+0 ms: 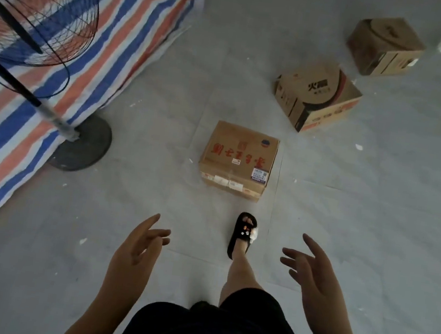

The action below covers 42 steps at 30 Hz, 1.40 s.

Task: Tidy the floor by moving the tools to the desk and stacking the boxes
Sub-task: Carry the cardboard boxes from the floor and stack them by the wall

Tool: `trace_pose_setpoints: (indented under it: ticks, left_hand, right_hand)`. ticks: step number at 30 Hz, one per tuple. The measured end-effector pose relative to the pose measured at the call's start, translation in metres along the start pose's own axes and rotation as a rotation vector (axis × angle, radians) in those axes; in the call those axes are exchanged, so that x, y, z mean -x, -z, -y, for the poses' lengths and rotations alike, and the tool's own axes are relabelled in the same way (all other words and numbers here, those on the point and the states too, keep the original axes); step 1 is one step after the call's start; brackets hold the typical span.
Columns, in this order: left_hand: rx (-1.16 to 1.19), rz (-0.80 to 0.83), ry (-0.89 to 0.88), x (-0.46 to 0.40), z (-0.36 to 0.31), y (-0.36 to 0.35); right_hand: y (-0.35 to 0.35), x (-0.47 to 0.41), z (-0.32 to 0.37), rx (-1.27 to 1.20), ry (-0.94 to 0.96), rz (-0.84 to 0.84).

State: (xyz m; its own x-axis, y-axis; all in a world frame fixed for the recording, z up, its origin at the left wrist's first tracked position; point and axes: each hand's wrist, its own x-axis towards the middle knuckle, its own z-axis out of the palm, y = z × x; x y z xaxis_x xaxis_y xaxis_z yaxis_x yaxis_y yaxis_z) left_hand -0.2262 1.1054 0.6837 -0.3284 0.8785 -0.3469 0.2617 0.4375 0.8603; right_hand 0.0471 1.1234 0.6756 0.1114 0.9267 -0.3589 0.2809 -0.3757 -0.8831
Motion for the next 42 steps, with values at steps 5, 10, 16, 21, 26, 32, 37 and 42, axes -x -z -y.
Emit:
trace_pose_setpoints:
  ticks: [5, 10, 16, 21, 26, 32, 37, 42]
  left_hand:
    - [0.012, -0.044, 0.029, -0.106, -0.044, -0.035]
    - [-0.049, 0.005, 0.063, -0.208, -0.08, -0.068]
    - [-0.188, 0.093, 0.199, -0.349, -0.042, -0.114]
    - [-0.236, 0.199, 0.335, -0.486, 0.058, -0.175]
    - [-0.409, 0.047, 0.356, -0.581, 0.187, -0.229]
    - [-0.107, -0.008, 0.517, -0.614, 0.297, -0.258]
    - [0.236, -0.004, 0.601, -0.612, 0.288, -0.248]
    - [0.313, -0.072, 0.556, -0.588, 0.209, -0.225]
  right_hand:
    - [0.01, -0.128, 0.04, 0.012, -0.015, 0.033]
    - [0.022, -0.235, 0.064, 0.075, -0.1, 0.055]
    - [-0.016, -0.36, 0.015, 0.113, -0.316, 0.089]
    - [-0.088, -0.464, -0.095, 0.087, -0.496, -0.027]
    - [-0.153, -0.523, -0.229, 0.142, -0.62, -0.171]
    - [-0.182, -0.557, -0.329, -0.145, -0.78, -0.226]
    - [-0.179, -0.563, -0.315, -0.295, -0.76, -0.19]
    - [-0.149, -0.564, -0.223, -0.342, -0.659, -0.222]
